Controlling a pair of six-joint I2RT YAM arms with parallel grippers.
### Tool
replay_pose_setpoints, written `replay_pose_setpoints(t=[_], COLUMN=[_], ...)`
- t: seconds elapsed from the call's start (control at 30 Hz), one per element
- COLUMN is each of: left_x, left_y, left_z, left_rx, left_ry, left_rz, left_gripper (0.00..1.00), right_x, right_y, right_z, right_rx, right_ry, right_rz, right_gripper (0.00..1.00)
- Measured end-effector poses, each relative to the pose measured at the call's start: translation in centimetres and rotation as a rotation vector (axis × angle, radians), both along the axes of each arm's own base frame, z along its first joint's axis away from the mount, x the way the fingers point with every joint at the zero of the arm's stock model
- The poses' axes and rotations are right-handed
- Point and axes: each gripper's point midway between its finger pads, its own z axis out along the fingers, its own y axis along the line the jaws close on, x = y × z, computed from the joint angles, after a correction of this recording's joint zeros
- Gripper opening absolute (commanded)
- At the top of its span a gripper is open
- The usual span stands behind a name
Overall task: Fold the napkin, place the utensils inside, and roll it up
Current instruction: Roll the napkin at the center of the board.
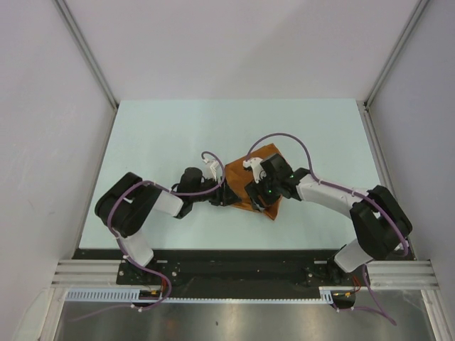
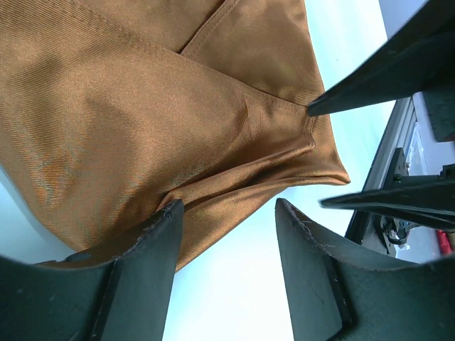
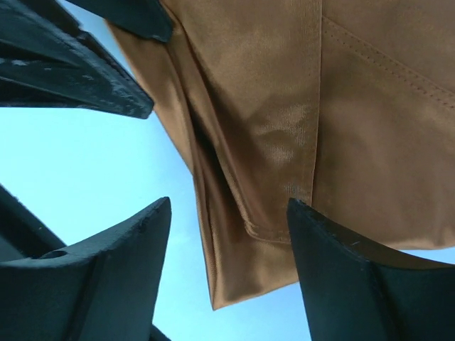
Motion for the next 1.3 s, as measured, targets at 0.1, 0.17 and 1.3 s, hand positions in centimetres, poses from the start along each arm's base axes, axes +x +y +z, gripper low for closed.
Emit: replay_pose_setpoints(t=[0.1,0.17,1.3], left_x=[0.0,0.0,0.8], left_y=[0.0,0.0,1.4], left_z=[0.0,0.0,4.7], left_rx=[-0.001,-0.001,0.039], left_ry=[0.0,-0.001,-0.106], left_rz=[0.0,0.0,0.04], left_gripper=[0.61,0.61,0.86], right_x=[0.1,0.0,1.0], right_y=[-0.1,-0.1,-0.3], right_z=[-1.1,-1.6,-1.9], right_rx=[-0.022,-0.032,0.142], right_ry=[0.013,0.023,0.261], right_rz=[0.004,0.007,-0.034], right_gripper=[0.61,0.53,0.0])
